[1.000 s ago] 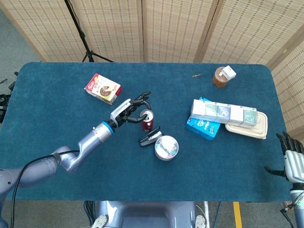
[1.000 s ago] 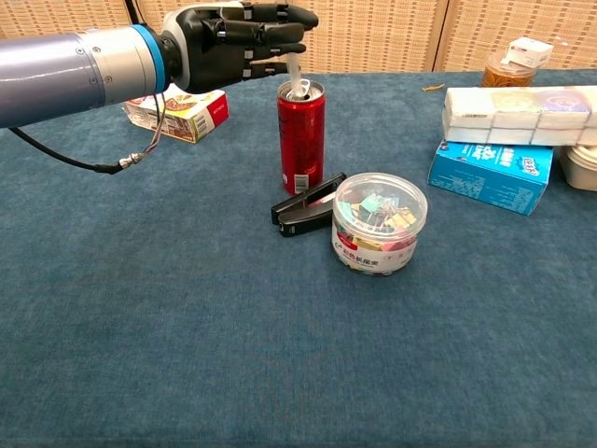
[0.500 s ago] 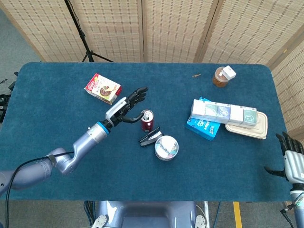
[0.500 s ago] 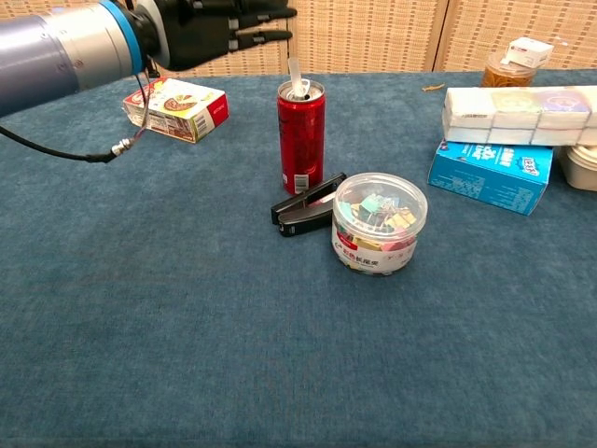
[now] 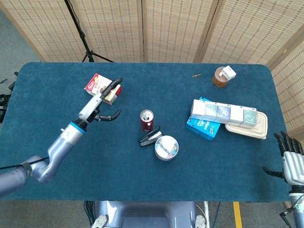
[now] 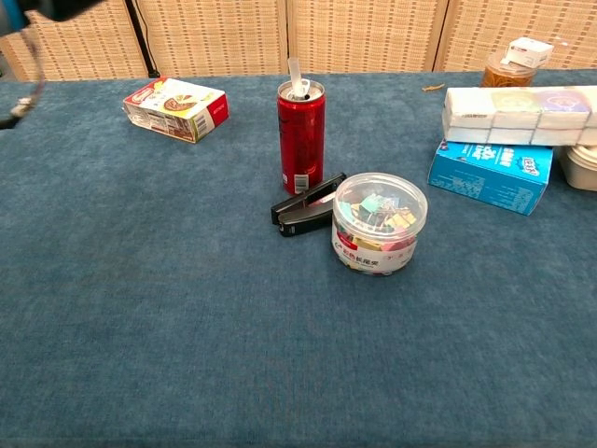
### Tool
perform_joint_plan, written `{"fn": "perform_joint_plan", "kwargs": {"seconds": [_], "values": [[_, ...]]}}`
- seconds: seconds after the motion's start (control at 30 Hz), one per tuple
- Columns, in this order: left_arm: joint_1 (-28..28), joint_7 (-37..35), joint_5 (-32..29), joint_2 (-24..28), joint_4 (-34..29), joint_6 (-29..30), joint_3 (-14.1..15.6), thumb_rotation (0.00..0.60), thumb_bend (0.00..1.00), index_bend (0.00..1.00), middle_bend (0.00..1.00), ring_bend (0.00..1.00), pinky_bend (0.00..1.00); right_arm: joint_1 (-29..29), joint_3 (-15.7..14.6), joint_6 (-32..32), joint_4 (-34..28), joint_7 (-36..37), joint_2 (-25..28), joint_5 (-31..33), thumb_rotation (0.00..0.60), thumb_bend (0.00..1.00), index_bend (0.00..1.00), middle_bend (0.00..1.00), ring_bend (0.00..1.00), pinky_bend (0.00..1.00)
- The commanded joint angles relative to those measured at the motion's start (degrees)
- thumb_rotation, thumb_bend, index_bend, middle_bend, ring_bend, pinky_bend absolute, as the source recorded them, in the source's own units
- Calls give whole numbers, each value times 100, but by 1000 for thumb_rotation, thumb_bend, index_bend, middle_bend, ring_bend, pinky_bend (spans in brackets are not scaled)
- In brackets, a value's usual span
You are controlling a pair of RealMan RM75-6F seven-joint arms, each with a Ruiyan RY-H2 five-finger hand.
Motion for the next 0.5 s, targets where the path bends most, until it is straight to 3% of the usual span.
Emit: {"fn": "perform_joint_plan", "kwargs": {"seconds": [0.03,0.37,0.5], "values": [[1048,2188,-619,920,-934,623,517,600,416,0,0,0,0,-29,-22,87,-35,-52,-8,-81,600,0,0,0,0,0],[2262,3260,-507,1183,-1012,1438,1293,600,416,0,0,0,0,-78,-68,454,8,-370,-135,-429,600,0,0,0,0,0],[2686,3546,-558,1084,-982,1910,1346,600,416,0,0,0,0,-83,-61,510,104,-409,-192,-461,600,0,0,0,0,0]]}}
